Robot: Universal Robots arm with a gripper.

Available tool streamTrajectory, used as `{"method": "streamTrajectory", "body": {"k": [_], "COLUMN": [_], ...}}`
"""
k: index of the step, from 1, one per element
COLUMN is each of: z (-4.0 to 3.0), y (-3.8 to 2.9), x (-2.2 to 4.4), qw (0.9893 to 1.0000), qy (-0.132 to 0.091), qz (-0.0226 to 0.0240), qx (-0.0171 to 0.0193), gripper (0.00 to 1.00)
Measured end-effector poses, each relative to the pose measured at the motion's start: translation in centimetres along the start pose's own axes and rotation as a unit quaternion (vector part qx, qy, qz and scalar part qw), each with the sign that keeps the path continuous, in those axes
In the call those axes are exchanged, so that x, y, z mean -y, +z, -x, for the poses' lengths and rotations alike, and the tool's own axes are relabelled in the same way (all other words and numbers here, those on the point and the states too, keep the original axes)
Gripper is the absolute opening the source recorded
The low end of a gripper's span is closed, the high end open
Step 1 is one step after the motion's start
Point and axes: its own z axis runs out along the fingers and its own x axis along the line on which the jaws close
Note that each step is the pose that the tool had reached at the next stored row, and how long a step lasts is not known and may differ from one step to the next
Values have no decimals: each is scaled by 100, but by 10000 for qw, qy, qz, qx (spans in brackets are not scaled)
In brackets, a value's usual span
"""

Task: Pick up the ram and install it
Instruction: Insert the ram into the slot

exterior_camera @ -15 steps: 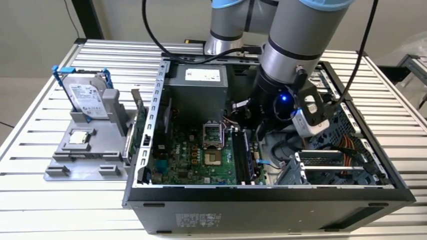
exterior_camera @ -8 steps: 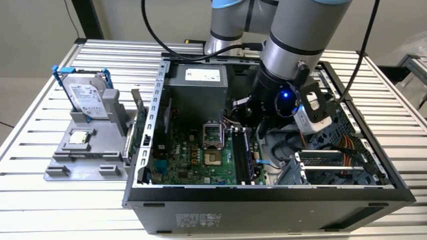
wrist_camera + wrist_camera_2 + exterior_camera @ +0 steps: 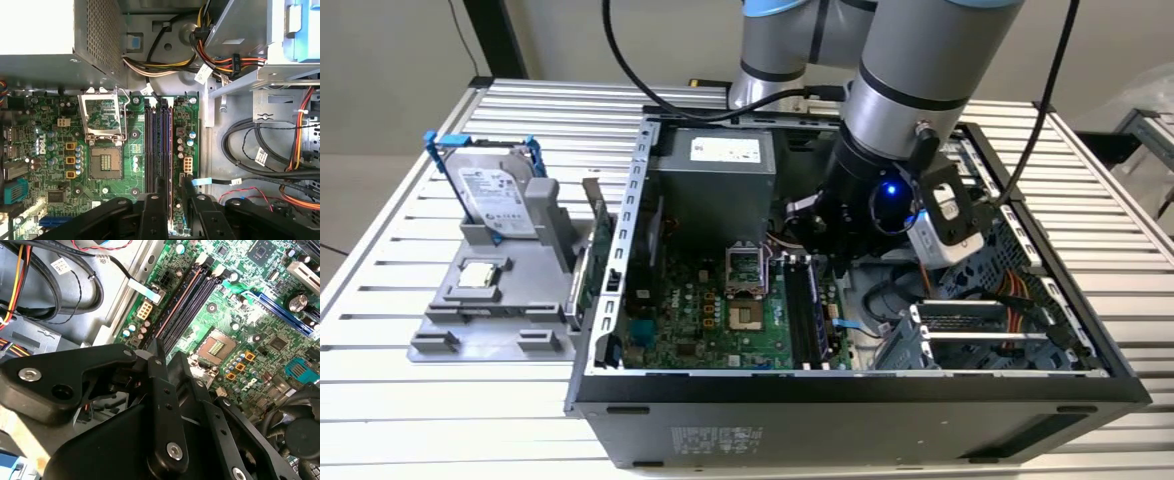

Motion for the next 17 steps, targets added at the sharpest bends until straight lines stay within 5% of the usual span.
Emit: {"method": "streamTrajectory", "body": {"k": [17], "z": [0], "y": [0], "x": [2], "qw": [10000], "qy": [0], "qz": [0], "qx": [0], "gripper": [0]}}
